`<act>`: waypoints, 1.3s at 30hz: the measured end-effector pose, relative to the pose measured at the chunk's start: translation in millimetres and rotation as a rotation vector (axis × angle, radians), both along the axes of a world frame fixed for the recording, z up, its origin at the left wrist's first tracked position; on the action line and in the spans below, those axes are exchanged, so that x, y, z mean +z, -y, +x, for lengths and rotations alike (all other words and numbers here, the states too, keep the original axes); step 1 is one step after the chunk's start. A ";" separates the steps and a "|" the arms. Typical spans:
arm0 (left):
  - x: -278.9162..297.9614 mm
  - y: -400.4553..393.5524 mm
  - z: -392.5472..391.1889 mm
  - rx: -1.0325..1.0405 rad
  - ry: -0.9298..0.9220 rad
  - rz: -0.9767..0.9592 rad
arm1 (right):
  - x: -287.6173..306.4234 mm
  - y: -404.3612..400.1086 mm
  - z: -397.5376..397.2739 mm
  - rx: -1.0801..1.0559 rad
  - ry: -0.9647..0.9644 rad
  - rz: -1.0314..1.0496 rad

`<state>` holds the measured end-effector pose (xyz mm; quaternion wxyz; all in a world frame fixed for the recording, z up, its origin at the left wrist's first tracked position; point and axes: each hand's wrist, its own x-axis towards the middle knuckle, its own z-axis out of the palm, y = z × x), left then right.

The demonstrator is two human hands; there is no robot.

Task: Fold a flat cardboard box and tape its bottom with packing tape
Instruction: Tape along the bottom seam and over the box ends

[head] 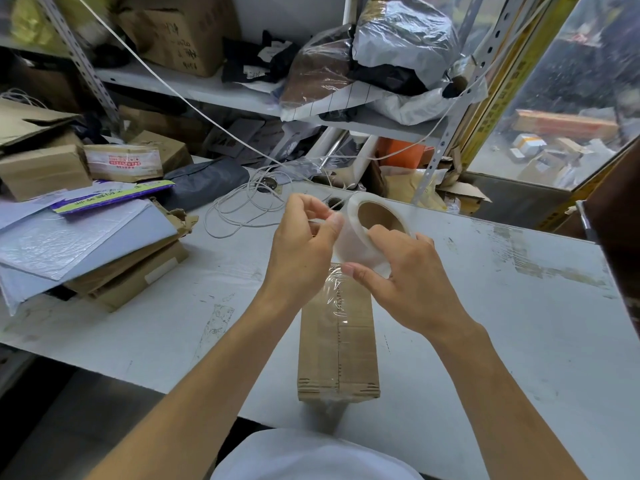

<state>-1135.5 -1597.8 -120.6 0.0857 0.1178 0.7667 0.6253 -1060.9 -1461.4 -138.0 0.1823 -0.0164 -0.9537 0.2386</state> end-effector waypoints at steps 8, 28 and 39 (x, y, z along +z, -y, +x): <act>-5.5 1.4 -2.5 0.025 -0.109 0.052 | -2.1 1.6 -0.8 0.001 0.043 0.032; -5.8 7.5 3.9 0.055 -0.359 0.004 | 14.9 -9.2 0.8 0.047 0.063 -0.154; -1.6 8.3 -16.9 -0.256 0.113 0.115 | 22.7 -16.1 0.4 -0.113 0.070 -0.106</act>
